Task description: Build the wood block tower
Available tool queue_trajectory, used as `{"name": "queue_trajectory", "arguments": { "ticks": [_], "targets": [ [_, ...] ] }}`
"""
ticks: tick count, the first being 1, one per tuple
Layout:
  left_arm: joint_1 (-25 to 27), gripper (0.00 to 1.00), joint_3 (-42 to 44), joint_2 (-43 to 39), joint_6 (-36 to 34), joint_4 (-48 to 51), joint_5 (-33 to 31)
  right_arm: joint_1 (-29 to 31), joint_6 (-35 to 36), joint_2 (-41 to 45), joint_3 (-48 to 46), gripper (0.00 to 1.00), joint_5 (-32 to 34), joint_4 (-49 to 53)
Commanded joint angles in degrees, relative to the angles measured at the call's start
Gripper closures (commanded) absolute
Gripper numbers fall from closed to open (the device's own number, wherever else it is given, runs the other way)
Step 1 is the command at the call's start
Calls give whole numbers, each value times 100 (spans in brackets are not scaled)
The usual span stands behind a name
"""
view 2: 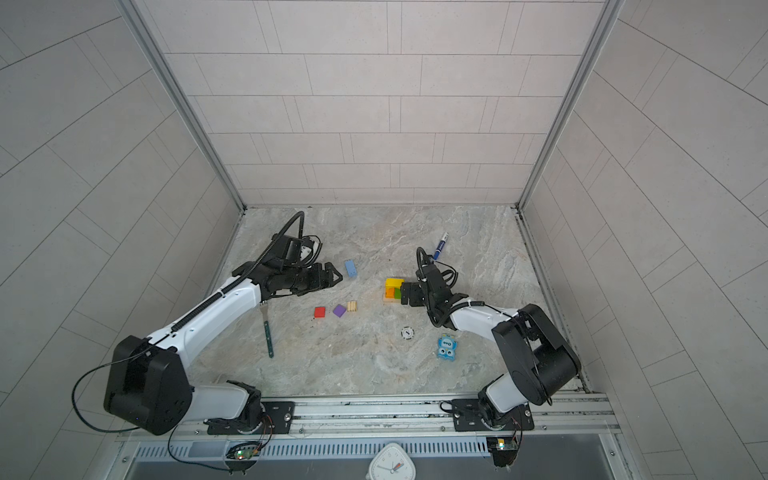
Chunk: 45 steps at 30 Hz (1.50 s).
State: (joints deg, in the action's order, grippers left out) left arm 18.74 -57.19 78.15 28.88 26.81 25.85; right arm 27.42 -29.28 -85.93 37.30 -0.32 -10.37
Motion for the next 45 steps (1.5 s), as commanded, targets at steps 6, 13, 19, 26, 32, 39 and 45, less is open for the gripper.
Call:
{"name": "queue_trajectory", "arguments": {
  "ticks": [6, 13, 19, 26, 32, 39, 45],
  "targets": [
    [-36, 13, 11, 53, 34, 24, -370, -5, 81, 621, 26, 1, -103, 464],
    [74, 13, -258, 565, 158, -9, -549, 7, 225, 1509, -123, 1, -275, 973],
    [234, 14, -771, 1174, 301, 190, -1034, 126, 307, 2131, -546, 1, -191, 1087],
    [375, 16, -1488, 1900, 288, 385, -1529, 325, 339, 2671, -1031, 1, 137, 1218],
    [438, 21, -2228, 2613, 97, 593, -1943, 855, 526, 2954, -1382, 1, 762, 1186],
    [507, 28, -2985, 3426, -60, 796, -2121, 1151, 643, 3553, -1713, 1, 1102, 1032],
    [642, 30, -3552, 4023, -78, 1026, -2372, 1219, 638, 3682, -1802, 1, 1202, 995]
  ]
}}
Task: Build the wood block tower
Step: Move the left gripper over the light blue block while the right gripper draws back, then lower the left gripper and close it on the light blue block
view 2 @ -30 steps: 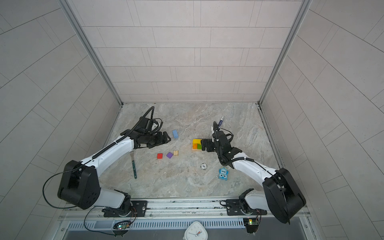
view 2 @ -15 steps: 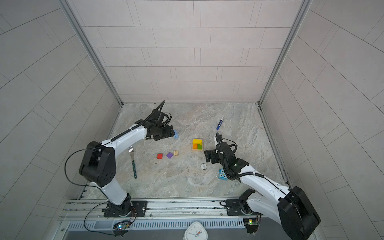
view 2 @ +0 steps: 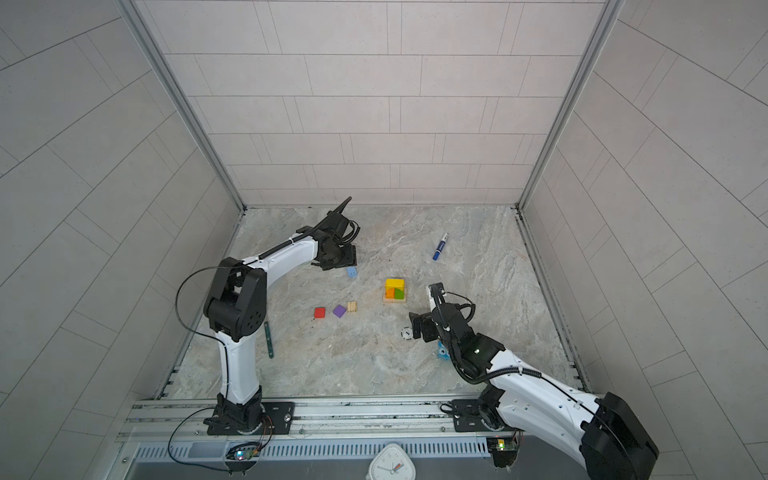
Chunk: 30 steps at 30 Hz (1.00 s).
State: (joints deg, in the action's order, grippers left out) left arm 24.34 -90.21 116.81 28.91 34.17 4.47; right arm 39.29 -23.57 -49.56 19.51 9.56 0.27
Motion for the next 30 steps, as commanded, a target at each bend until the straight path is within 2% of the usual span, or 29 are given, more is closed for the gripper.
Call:
{"name": "queue_trajectory", "arguments": {
  "ticks": [1, 7, 20, 29, 30],
  "targets": [
    [105, 30, -325, 234, -96, 321, -286, 27, 70, 29, -26, 1, 218, -86],
    [177, 31, -737, 618, -170, 623, -514, 31, 72, 38, -36, 1, 213, -97],
    [180, 42, -995, 1061, -210, 766, -596, 32, 41, 55, -60, 1, 213, -106],
    [186, 54, -929, 1051, -241, 790, -543, 27, 45, 9, -44, 1, 213, -109],
    [190, 58, -919, 1041, -254, 792, -520, 27, 40, 8, -50, 1, 213, -111]
  ]
}}
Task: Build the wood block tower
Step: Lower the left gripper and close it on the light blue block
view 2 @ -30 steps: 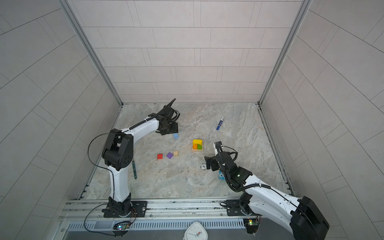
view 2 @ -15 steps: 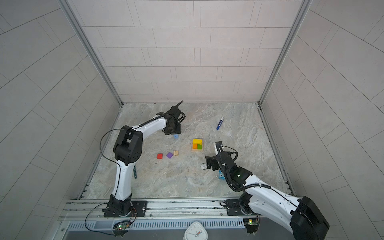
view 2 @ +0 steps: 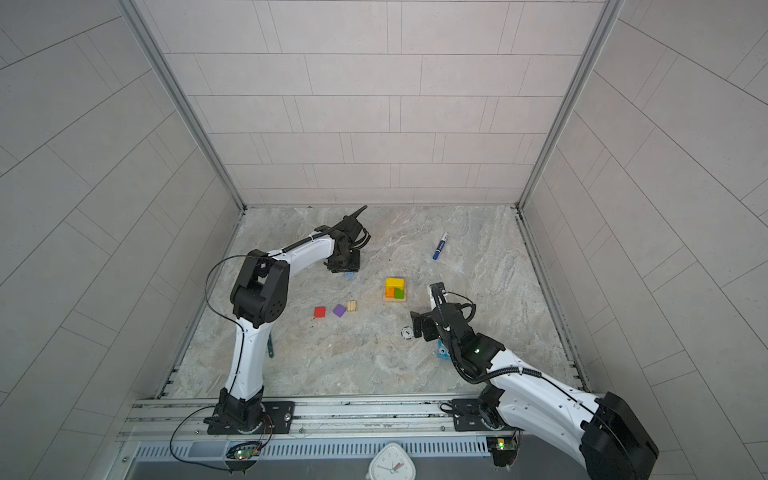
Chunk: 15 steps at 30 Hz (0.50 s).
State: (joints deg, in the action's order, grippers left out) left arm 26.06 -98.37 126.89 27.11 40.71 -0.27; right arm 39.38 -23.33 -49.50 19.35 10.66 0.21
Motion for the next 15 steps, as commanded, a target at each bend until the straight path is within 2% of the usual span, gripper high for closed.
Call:
{"name": "queue_trajectory", "arguments": {
  "ticks": [1, 6, 15],
  "targets": [
    [13, 60, -95, 16, -83, 138, -35, 24, 21, 4, -29, 1, 103, -104],
    [17, 70, 43, -90, -92, 118, -30, 17, 13, -31, -21, 1, 106, -101],
    [46, 75, 493, -587, -137, 102, -66, 13, 13, -91, 3, 0, 112, -100]
  ]
}}
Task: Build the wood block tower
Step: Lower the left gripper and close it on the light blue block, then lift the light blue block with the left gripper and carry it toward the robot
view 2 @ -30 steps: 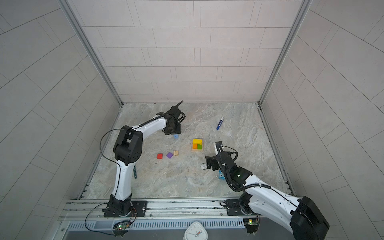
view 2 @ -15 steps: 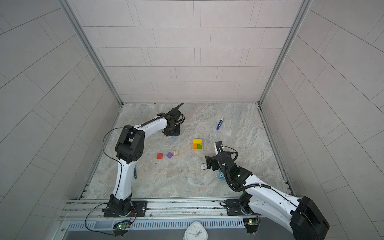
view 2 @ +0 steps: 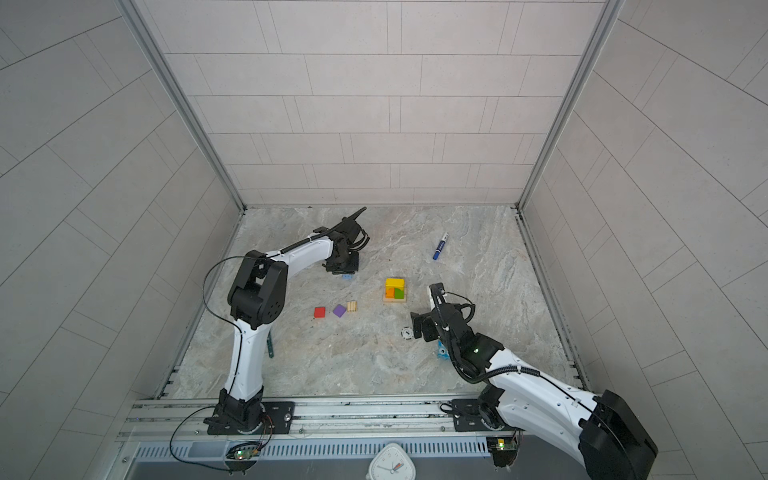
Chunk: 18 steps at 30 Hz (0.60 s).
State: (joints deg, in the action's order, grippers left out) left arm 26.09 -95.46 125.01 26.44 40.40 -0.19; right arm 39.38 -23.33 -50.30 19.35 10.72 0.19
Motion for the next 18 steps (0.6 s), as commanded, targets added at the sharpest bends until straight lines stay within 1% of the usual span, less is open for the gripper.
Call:
{"name": "queue_trajectory", "arguments": {
  "ticks": [1, 6, 11, 17, 18],
  "targets": [
    [54, 75, 276, -498, -68, 127, -77, 13, 12, -6, 1, 1, 107, -97],
    [152, 75, 719, -1052, -77, 99, -45, 11, 4, -6, 10, 0, 108, -91],
    [442, 76, 1264, -1579, -98, 73, -6, 9, -2, 0, 16, 0, 124, -64],
    [1015, 75, 2064, -2283, -186, -54, -173, -12, -5, 22, 15, 1, 114, -49],
    [1139, 75, 2234, -2390, -189, -127, -124, -17, -14, 27, 10, 1, 119, -41]
  ]
}}
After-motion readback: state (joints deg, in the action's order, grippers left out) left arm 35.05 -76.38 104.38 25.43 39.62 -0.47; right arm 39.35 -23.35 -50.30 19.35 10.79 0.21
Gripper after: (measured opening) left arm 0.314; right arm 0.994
